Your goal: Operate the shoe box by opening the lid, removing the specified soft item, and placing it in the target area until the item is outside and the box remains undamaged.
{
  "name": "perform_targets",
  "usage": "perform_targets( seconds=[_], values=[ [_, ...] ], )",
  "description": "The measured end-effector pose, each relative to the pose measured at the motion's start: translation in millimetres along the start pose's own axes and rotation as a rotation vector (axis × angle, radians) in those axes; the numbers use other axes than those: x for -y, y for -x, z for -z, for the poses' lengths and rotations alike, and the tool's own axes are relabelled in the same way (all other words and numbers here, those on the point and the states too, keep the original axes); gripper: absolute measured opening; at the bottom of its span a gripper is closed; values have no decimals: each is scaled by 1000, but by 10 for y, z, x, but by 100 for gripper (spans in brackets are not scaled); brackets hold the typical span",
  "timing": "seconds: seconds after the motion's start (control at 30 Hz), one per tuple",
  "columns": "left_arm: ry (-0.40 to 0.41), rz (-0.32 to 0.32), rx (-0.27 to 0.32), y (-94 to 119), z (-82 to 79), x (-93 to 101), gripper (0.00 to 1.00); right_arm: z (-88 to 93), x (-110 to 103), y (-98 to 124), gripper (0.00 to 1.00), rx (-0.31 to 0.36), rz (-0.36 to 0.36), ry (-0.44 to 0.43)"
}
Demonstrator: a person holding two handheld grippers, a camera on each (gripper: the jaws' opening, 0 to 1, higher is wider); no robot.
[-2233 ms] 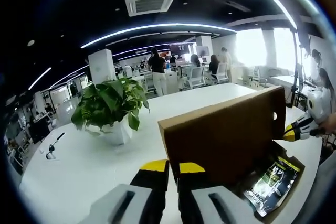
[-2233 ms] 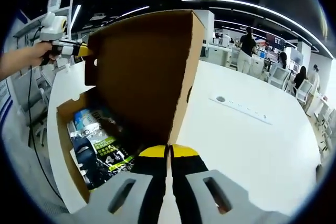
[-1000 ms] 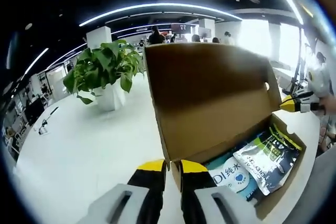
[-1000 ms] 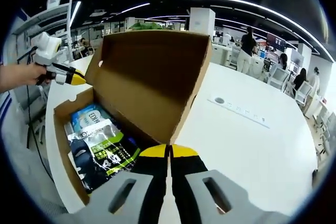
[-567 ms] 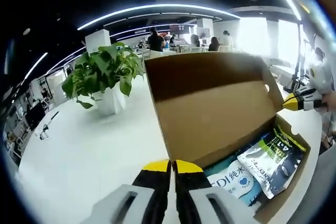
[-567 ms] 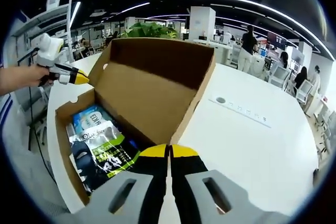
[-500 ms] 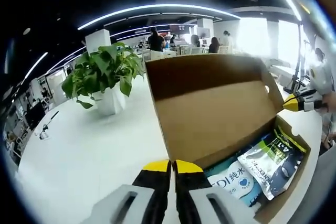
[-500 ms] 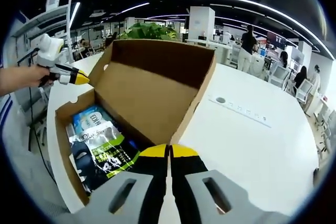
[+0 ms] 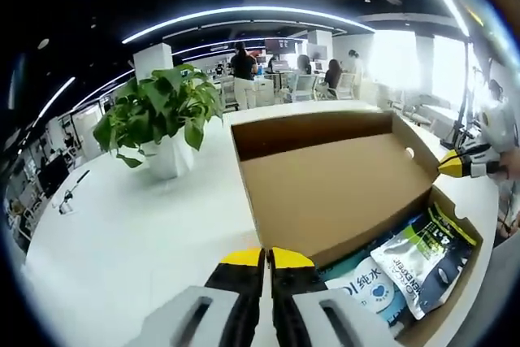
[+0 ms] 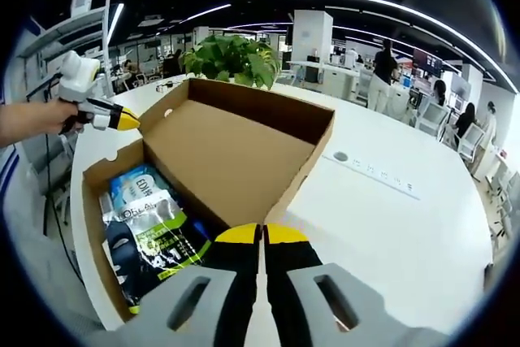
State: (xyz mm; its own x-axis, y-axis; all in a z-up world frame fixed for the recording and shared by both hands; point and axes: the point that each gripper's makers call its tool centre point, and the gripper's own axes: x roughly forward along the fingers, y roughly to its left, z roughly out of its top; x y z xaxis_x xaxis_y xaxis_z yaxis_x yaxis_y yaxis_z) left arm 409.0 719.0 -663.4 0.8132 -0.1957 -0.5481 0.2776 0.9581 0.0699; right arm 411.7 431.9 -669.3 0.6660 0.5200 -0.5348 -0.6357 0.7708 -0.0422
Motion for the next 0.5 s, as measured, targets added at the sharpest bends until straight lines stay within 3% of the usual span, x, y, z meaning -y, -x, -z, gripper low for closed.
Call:
perform_targets(
  seconds=[0.5],
  values=[
    [22, -10, -14, -93, -6, -26, 2, 10, 83, -119, 1, -9, -9, 34]
  ],
)
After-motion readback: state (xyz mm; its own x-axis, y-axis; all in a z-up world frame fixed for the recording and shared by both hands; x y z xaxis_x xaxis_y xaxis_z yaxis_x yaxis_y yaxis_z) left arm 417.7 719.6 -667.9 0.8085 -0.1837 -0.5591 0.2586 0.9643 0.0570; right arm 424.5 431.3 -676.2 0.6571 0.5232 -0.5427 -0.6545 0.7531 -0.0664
